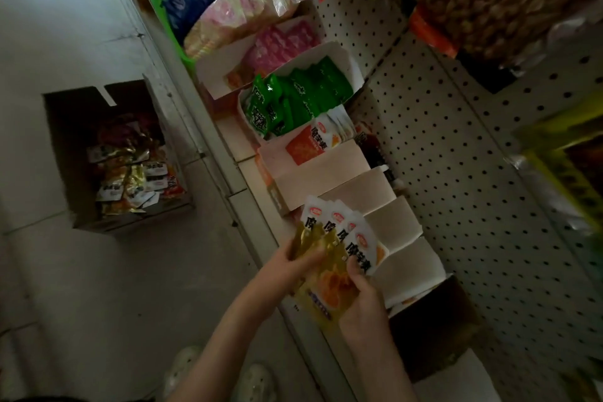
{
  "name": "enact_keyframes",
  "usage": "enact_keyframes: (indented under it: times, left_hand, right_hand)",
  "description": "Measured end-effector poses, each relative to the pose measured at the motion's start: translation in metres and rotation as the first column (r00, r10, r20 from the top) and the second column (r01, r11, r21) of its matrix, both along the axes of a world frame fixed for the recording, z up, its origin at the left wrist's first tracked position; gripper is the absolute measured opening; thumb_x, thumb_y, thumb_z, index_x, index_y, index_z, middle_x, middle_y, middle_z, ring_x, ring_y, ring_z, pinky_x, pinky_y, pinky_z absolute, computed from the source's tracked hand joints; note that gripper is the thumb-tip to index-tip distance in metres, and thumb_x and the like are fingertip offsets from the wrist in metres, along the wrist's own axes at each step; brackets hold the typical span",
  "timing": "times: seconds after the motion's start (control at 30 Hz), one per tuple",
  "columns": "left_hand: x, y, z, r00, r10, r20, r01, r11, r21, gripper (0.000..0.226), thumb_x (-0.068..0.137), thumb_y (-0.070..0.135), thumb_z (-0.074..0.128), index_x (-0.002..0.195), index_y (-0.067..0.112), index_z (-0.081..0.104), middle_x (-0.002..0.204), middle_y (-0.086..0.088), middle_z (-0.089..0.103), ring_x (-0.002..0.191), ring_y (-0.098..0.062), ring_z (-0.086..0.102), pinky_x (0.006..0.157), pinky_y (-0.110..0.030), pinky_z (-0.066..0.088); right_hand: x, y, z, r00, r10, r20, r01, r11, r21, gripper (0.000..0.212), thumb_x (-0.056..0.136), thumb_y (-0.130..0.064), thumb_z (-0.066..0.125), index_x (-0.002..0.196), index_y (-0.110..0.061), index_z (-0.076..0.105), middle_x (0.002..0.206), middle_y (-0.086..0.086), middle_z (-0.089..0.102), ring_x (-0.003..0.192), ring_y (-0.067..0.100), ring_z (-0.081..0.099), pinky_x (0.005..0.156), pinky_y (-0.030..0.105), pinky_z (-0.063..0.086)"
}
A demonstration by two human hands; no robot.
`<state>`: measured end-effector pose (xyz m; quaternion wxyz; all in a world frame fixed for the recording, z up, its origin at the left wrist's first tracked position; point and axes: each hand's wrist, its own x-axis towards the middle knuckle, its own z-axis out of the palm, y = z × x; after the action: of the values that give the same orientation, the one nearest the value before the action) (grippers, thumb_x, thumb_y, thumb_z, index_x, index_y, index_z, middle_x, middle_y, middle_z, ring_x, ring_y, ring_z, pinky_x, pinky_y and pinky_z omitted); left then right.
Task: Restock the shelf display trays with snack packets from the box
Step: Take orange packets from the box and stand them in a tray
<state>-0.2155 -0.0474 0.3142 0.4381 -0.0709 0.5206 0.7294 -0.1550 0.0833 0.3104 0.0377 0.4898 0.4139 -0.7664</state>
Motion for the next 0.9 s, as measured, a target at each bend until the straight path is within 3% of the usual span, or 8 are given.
enact_keyframes:
  times: [0.17, 0.27, 0.47, 0.53, 0.63, 0.7, 0.8, 0.9]
  left_hand:
    - [0.002, 0.012, -0.011, 0.994, -0.094, 0.049, 0.09, 0.992, 0.089, 0.05, 0.079, 0.019, 0.076, 0.116, 0.039, 0.051, 0.107, 0.01, 0.072, 0.099, -0.013, 0.07, 0.086, -0.031, 0.056]
    - [0.003, 0.011, -0.016, 0.978, -0.21, 0.006, 0.209, 0.976, 0.055, 0.048, 0.08, 0.021, 0.077, 0.116, 0.041, 0.053, 0.107, 0.011, 0.072, 0.099, -0.011, 0.069, 0.091, -0.032, 0.054]
    - [-0.002, 0.003, -0.023, 0.948, -0.317, -0.021, 0.318, 0.947, 0.034, 0.039, 0.086, 0.017, 0.071, 0.112, 0.04, 0.054, 0.093, 0.019, 0.072, 0.087, 0.0, 0.069, 0.07, -0.015, 0.053]
    - [-0.005, -0.003, -0.026, 0.945, -0.328, -0.017, 0.328, 0.944, 0.025, 0.036, 0.087, 0.018, 0.07, 0.111, 0.04, 0.055, 0.092, 0.017, 0.073, 0.084, -0.002, 0.07, 0.069, -0.017, 0.054]
    - [-0.012, -0.015, -0.027, 0.933, -0.359, -0.024, 0.359, 0.933, -0.01, 0.031, 0.085, 0.023, 0.072, 0.108, 0.038, 0.059, 0.095, 0.012, 0.073, 0.086, -0.007, 0.071, 0.074, -0.022, 0.055]
    - [-0.015, -0.021, -0.033, 0.965, -0.263, 0.002, 0.263, 0.965, -0.017, 0.031, 0.08, 0.031, 0.074, 0.108, 0.031, 0.061, 0.1, 0.003, 0.073, 0.089, -0.015, 0.071, 0.075, -0.027, 0.056]
    - [-0.014, -0.029, -0.041, 0.975, 0.116, 0.187, -0.12, 0.993, 0.007, 0.043, 0.076, 0.046, 0.064, 0.107, 0.017, 0.06, 0.103, -0.008, 0.069, 0.088, -0.021, 0.07, 0.069, -0.032, 0.054]
    - [-0.007, -0.028, -0.042, 0.924, 0.22, 0.312, -0.257, 0.963, 0.082, 0.055, 0.084, 0.054, 0.051, 0.116, 0.01, 0.062, 0.107, -0.012, 0.072, 0.098, -0.026, 0.069, 0.088, -0.042, 0.053]
  right_hand:
    - [0.0, -0.002, 0.0, 0.996, 0.084, -0.033, -0.078, 0.984, 0.158, 0.054, 0.088, -0.002, 0.058, 0.132, -0.026, 0.037, 0.111, 0.015, 0.064, 0.09, 0.027, 0.067, 0.061, 0.032, 0.058]
    - [-0.001, -0.008, -0.001, 0.998, 0.013, -0.067, -0.005, 0.993, 0.12, 0.067, 0.081, -0.014, 0.061, 0.139, -0.033, 0.034, 0.116, 0.015, 0.064, 0.094, 0.029, 0.068, 0.064, 0.036, 0.058]
    - [-0.002, -0.013, -0.009, 0.996, -0.04, -0.084, 0.038, 0.999, -0.027, 0.051, 0.08, -0.03, 0.058, 0.129, -0.02, 0.049, 0.109, 0.014, 0.07, 0.093, 0.031, 0.07, 0.071, 0.045, 0.057]
    - [-0.006, -0.014, -0.007, 0.994, -0.024, -0.105, 0.024, 1.0, 0.003, 0.057, 0.075, -0.022, 0.068, 0.129, -0.013, 0.052, 0.108, 0.016, 0.07, 0.092, 0.031, 0.07, 0.07, 0.042, 0.059]
    - [-0.014, -0.019, -0.004, 0.988, -0.019, -0.155, 0.028, 0.998, 0.056, 0.09, 0.042, -0.031, 0.095, 0.121, -0.009, 0.058, 0.107, 0.017, 0.07, 0.095, 0.029, 0.07, 0.069, 0.035, 0.059]
    - [-0.018, -0.022, -0.003, 0.98, -0.039, -0.194, 0.053, 0.996, 0.067, 0.079, 0.05, -0.028, 0.091, 0.12, -0.011, 0.058, 0.106, 0.014, 0.071, 0.095, 0.026, 0.07, 0.07, 0.034, 0.059]
    - [-0.026, -0.025, -0.001, 0.953, -0.161, -0.256, 0.177, 0.983, 0.041, 0.055, 0.075, -0.012, 0.063, 0.129, -0.015, 0.054, 0.113, 0.01, 0.07, 0.105, 0.026, 0.066, 0.086, 0.043, 0.054]
    - [-0.03, -0.037, -0.001, 0.921, -0.235, -0.311, 0.252, 0.968, 0.015, 0.057, 0.08, -0.013, 0.058, 0.135, -0.02, 0.049, 0.121, 0.008, 0.066, 0.112, 0.025, 0.063, 0.089, 0.044, 0.05]
